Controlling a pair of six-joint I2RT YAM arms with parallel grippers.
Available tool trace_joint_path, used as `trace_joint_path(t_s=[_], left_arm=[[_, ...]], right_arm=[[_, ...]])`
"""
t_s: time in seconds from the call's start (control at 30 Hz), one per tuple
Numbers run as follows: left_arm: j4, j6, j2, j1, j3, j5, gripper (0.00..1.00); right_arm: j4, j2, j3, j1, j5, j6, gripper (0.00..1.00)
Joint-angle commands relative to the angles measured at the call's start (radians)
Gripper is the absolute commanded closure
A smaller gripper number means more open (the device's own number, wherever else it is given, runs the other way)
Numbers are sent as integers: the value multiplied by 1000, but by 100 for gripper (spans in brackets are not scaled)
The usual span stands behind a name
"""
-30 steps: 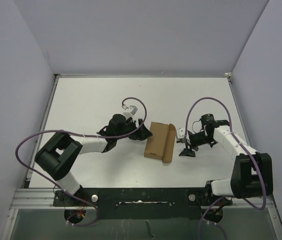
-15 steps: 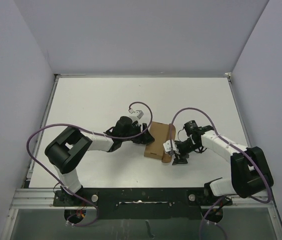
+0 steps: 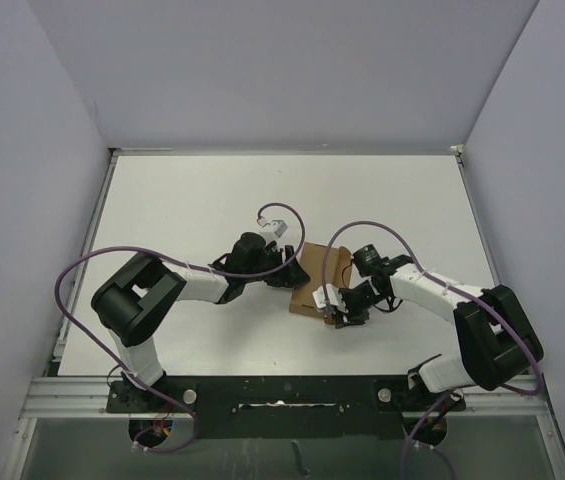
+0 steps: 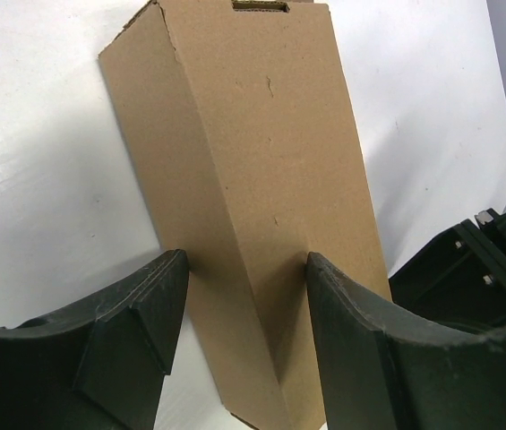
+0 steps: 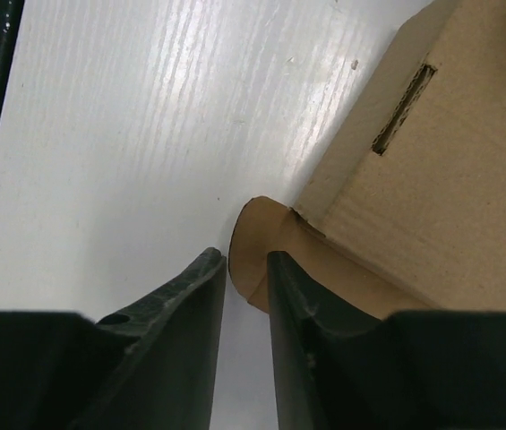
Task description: Fold the paper box
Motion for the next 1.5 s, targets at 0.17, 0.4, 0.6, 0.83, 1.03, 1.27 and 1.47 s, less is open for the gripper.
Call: trace_joint_path(t_s=[0.17, 0.4, 0.6, 0.83, 1.03, 1.27, 1.47], left_arm=[[3, -7, 12, -2, -18, -51, 48], [15, -23, -3, -2, -43, -68, 49], [27, -34, 2, -2, -45, -60, 50], [19, -38, 7, -10, -35, -57, 51], [-9, -41, 20, -30, -17, -78, 52], [-22, -46, 28, -42, -8, -91, 53], [-23, -50, 24, -43, -2, -91, 53]], right_arm=[[54, 5, 33, 13, 32, 132, 91], [49, 23, 61, -8, 37, 203, 96], [31, 50, 92, -18, 31, 248, 99], [16, 61, 144, -3, 14, 313, 100], [-6, 74, 194, 44, 44, 362, 100], [-28, 119, 265, 84, 75, 438, 100], [-62, 167, 308, 82, 90, 485, 100]])
